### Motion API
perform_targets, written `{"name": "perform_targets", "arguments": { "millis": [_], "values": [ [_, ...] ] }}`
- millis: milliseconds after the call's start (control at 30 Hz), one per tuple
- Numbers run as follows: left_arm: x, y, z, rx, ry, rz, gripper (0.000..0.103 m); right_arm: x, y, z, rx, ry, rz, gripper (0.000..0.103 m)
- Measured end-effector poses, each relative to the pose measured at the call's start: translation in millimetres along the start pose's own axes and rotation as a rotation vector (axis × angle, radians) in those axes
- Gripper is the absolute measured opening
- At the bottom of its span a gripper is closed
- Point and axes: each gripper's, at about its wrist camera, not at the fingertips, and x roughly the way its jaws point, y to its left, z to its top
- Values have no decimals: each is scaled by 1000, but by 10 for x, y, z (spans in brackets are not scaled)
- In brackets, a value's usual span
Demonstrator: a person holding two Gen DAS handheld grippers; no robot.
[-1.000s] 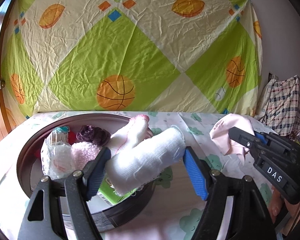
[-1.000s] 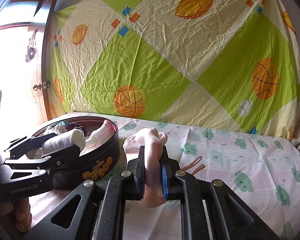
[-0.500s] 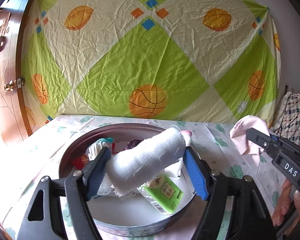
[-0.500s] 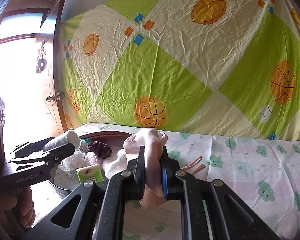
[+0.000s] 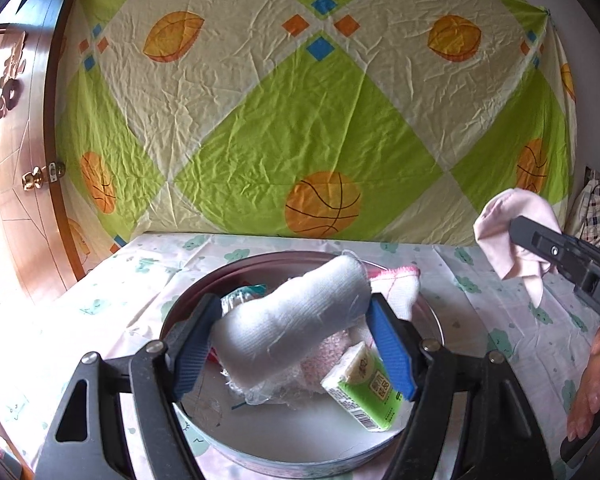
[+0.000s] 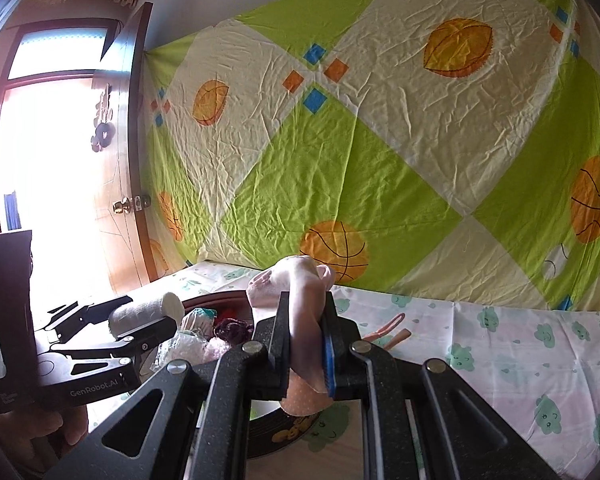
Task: Organize soft objects
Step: 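Hold the gauze roll and pink cloth above the tin with both tools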
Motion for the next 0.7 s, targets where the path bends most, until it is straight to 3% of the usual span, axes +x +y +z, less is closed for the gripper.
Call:
{"name": "perform_targets", "arguments": {
  "millis": [700],
  "values": [
    [398,240,97,-8,144,-11,75,331,13,192,43,53,35,14]
  ]
}}
